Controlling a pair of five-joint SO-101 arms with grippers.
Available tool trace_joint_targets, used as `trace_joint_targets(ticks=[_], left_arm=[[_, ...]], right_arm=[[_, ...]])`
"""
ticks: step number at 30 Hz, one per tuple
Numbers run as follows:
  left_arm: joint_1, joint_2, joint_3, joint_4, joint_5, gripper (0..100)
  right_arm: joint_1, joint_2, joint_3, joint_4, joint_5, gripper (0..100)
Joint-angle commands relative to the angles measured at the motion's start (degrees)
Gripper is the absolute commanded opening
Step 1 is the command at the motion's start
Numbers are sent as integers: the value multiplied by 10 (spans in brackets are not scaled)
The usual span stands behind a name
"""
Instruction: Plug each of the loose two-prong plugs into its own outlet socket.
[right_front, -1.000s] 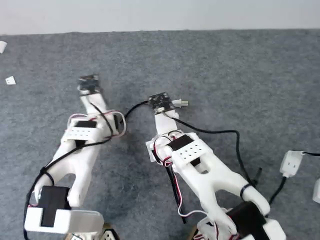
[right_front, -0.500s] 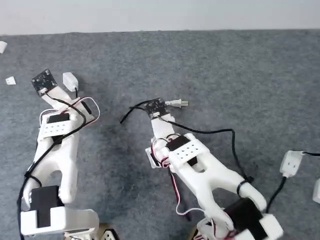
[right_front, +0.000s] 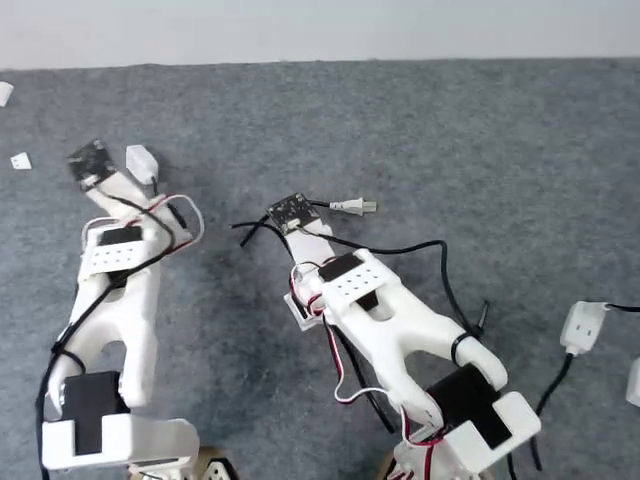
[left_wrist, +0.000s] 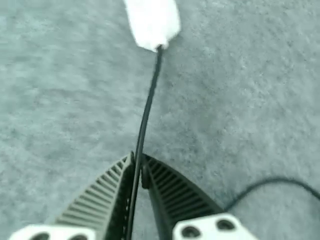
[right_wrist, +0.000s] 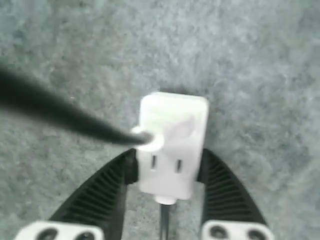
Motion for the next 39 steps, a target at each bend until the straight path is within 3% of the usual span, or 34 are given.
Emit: trace_joint_targets(ticks=[1, 6, 13, 15, 26, 34, 39], left_arm=[[35, -20, -15, 6, -35, 14], [49, -20, -15, 8, -40, 14], [84, -20, -2, 7, -44, 14], [92, -20, 2, 6, -73, 14], [218, -20, 51, 6, -190, 14], [266, -21, 59, 8, -223, 14], [327, -95, 121, 6, -260, 16]], right_arm=[[22, -7, -36, 28, 13, 19], [91, -80, -33, 89, 12, 9], [256, -240, 10, 129, 13, 9], [304, -265, 29, 128, 12, 9], [607, -217, 85, 66, 12, 9], [637, -180, 79, 43, 11, 21], [635, -180, 80, 49, 17, 205]])
